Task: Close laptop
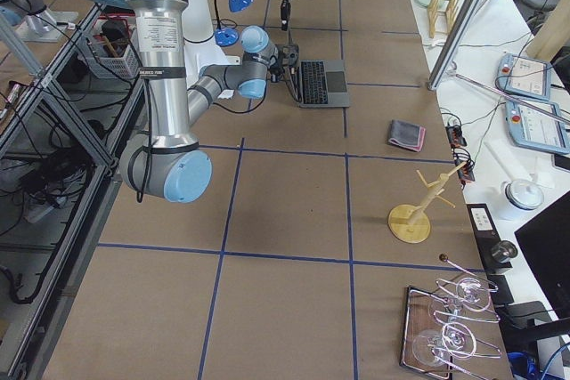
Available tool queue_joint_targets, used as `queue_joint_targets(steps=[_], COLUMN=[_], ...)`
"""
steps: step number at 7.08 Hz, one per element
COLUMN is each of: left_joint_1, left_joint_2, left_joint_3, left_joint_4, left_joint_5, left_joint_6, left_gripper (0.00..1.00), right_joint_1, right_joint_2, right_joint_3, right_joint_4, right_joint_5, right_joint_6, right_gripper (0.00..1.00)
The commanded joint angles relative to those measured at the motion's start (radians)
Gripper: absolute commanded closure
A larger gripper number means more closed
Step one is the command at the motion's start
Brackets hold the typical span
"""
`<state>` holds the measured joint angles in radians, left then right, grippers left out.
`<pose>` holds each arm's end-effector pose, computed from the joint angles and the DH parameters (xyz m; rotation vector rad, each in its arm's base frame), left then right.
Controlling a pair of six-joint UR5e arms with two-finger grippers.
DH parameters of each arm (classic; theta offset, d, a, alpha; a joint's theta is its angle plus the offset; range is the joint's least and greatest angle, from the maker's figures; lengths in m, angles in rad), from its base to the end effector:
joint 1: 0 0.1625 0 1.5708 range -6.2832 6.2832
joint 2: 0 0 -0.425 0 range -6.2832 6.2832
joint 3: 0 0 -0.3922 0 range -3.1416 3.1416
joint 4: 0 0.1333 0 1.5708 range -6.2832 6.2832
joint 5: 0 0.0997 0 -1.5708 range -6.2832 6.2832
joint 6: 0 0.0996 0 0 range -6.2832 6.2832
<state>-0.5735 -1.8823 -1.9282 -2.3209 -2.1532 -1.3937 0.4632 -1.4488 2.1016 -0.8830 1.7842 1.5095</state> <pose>0.4070 -0.3564 0.2379 0.0570 1.4436 0.0880 -0.3800 -0.3152 0.2713 0.1721 -1.3375 0.1962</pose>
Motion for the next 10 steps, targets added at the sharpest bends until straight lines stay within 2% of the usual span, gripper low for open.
queue_joint_targets(steps=[1, 5, 10], left_joint_1=[-0.038, -0.078, -0.085], left_joint_2=[-0.006, -0.035, -0.104], left_joint_3=[0.002, 0.046, 0.156], left_joint_4=[0.009, 0.012, 0.014], left_joint_5=[0.000, 0.003, 0.058], left_joint_6=[-0.001, 0.001, 0.001], left_gripper=[1.00, 1.00, 1.00], right_joint_1=[0.025, 0.090, 0.161], right_joint_2=[0.068, 0.201, 0.303], right_joint_3=[-0.002, -0.037, -0.233], right_joint_4=[-0.112, -0.289, -0.286], right_joint_5=[0.001, 0.004, 0.004], right_joint_6=[0.000, -0.011, -0.026], right_gripper=[1.00, 1.00, 1.00])
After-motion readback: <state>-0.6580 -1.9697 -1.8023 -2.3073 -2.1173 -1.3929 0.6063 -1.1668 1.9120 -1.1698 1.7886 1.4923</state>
